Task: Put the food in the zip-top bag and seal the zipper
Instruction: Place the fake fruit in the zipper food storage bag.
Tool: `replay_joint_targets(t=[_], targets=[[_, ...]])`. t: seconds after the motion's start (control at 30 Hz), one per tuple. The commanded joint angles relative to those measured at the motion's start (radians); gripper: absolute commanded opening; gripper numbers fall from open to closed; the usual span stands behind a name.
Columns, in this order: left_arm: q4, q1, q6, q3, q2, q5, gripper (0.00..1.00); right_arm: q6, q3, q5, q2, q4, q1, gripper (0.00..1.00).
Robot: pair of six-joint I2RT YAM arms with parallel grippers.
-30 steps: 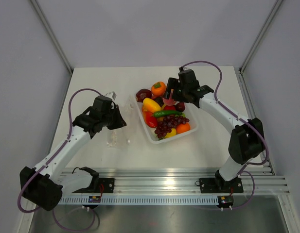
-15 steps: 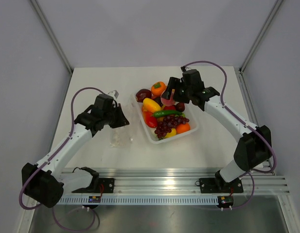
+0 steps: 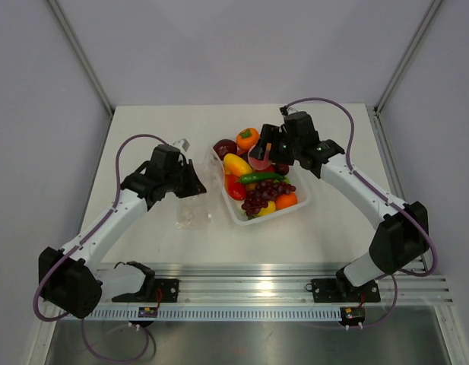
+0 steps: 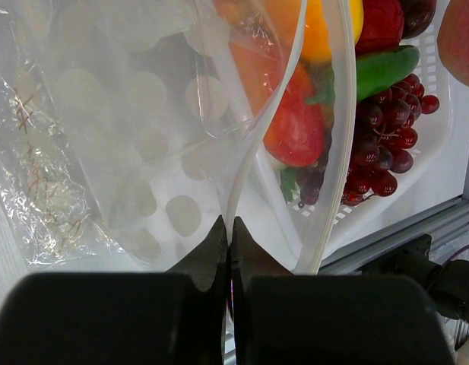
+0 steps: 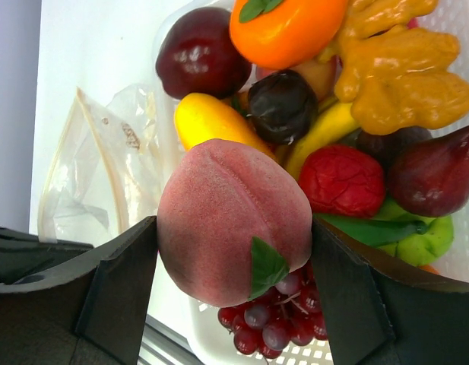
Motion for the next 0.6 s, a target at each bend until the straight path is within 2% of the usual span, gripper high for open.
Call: replay_joint_targets(t=[0.0,0.57], targets=[[0.052,0.001,-0.008,0.036,0.005,0.032,0.0,0.003,0.0,-0.028,-0.034,0.051,0.041,0.72],[0.078,-0.001,-0.018,0.007,0.016,0.045,0.0,-0.006,0.129,0.03,-0.011,0.019,0.221,0.72]])
